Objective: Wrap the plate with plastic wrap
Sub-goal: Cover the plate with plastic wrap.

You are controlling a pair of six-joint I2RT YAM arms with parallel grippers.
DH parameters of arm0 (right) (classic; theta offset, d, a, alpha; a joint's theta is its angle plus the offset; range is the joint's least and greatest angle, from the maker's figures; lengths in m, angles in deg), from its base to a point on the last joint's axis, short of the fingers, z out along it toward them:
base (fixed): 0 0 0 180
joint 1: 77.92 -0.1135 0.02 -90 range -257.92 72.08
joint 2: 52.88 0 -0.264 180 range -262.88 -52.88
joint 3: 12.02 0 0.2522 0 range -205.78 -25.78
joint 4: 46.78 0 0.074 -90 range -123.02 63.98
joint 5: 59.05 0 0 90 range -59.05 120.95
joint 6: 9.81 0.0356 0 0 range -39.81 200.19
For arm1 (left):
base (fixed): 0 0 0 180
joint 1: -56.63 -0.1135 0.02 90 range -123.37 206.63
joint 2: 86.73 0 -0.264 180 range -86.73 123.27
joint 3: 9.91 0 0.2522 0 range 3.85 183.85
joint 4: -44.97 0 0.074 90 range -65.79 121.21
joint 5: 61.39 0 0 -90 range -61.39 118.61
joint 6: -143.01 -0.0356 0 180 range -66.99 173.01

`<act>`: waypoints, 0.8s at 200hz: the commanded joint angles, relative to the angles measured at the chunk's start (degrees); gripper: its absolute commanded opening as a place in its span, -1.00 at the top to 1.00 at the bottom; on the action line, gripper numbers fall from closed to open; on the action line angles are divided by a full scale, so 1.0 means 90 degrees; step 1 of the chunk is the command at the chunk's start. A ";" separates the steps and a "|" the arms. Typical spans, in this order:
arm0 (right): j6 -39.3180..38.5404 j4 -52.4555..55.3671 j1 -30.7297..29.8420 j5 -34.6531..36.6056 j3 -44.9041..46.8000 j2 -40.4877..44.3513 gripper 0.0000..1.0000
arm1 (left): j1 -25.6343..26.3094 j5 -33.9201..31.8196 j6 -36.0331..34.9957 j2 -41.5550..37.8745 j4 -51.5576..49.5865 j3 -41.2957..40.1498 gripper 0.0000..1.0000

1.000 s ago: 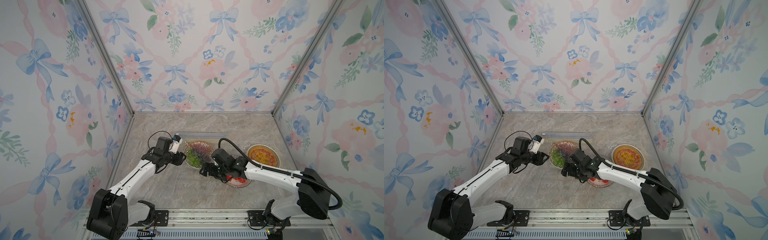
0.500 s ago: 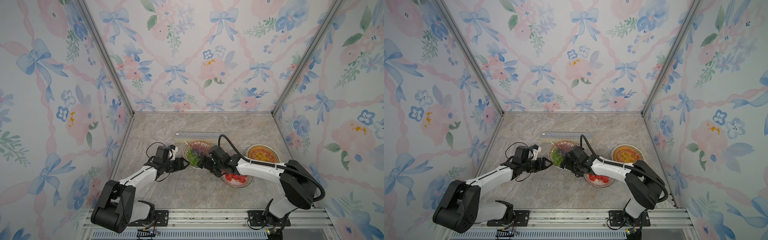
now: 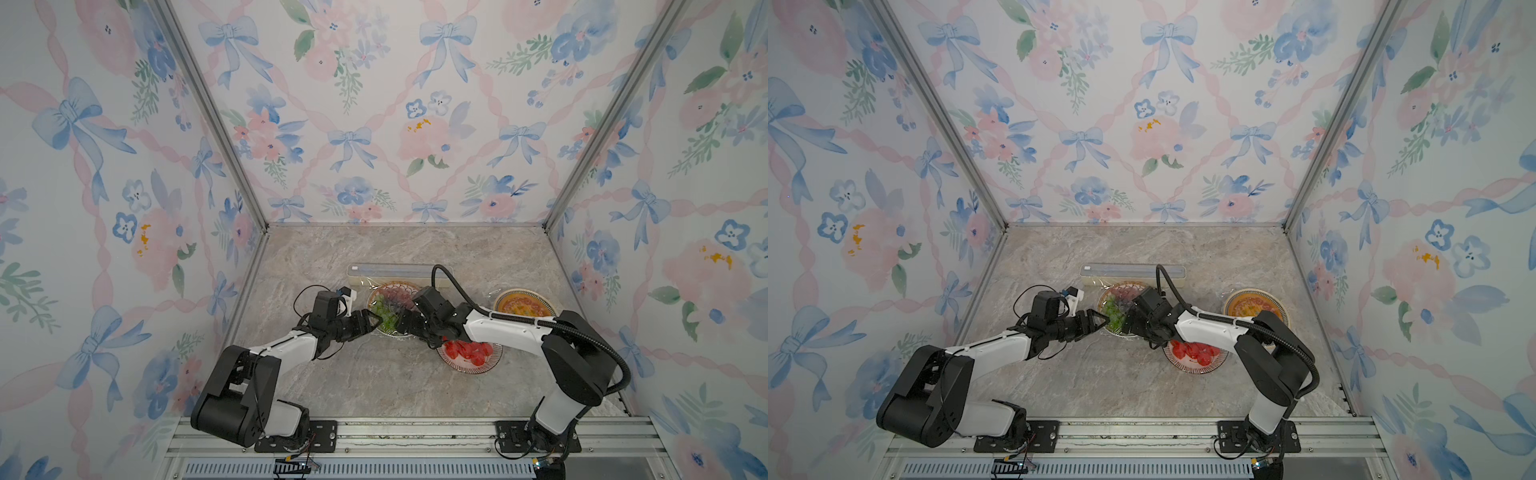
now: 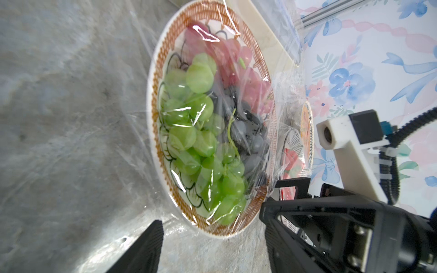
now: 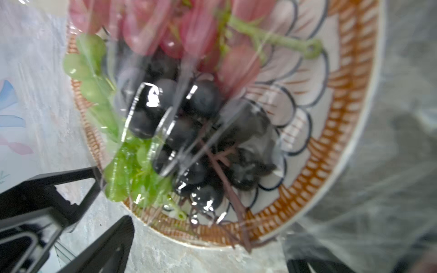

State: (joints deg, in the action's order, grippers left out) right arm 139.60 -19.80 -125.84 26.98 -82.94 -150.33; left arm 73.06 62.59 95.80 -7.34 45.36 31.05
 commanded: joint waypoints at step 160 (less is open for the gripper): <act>-0.0397 0.1634 0.0590 0.0447 0.1452 0.1745 -0.94 | -0.0001 -0.0204 0.0344 0.0920 0.0927 0.0370 -0.33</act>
State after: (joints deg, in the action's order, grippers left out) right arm 137.51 -12.57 -121.40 29.08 -71.69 -134.70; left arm 73.06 60.79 98.75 -0.04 52.26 32.56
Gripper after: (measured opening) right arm 0.971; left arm 0.669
